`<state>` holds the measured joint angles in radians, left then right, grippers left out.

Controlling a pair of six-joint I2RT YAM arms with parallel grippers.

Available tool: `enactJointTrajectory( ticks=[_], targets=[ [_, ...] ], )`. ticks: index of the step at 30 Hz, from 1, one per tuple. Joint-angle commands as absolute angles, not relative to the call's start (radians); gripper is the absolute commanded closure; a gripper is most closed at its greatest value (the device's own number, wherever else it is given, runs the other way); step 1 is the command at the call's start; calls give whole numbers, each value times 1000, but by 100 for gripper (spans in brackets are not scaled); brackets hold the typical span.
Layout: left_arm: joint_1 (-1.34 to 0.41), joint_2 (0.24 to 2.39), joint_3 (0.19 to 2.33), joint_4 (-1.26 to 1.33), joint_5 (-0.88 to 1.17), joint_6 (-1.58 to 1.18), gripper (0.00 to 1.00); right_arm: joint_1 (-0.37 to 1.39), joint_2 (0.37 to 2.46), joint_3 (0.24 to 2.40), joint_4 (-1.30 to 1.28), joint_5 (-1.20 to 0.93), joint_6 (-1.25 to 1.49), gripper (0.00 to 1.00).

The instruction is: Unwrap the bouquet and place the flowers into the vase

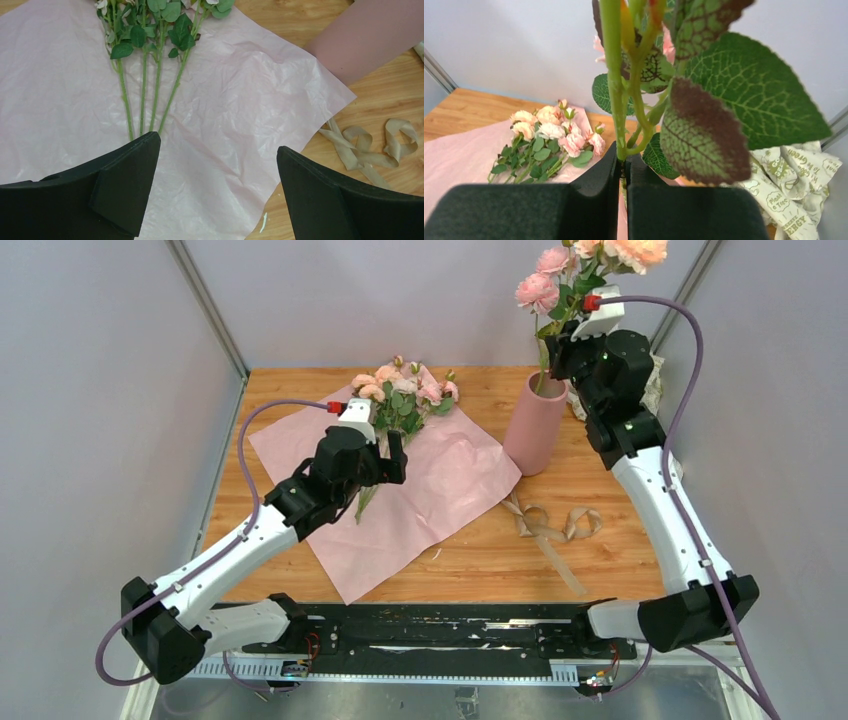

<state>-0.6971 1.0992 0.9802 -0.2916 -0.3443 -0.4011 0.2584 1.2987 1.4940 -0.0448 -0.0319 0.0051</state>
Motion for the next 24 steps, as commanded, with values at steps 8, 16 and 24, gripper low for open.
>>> enactJointTrajectory(
  ticks=[8, 16, 24],
  targets=[
    [-695, 1125, 981, -282, -356, -404, 2, 239, 1364, 1366, 57, -1, -19, 22],
    [-695, 1217, 1053, -358, -455, -464, 5, 239, 1248, 1269, 41, 58, -6, 18],
    [-657, 1465, 1248, -527, -574, -418, 27, 241, 1002, 1092, 77, 16, 92, 17]
  ],
)
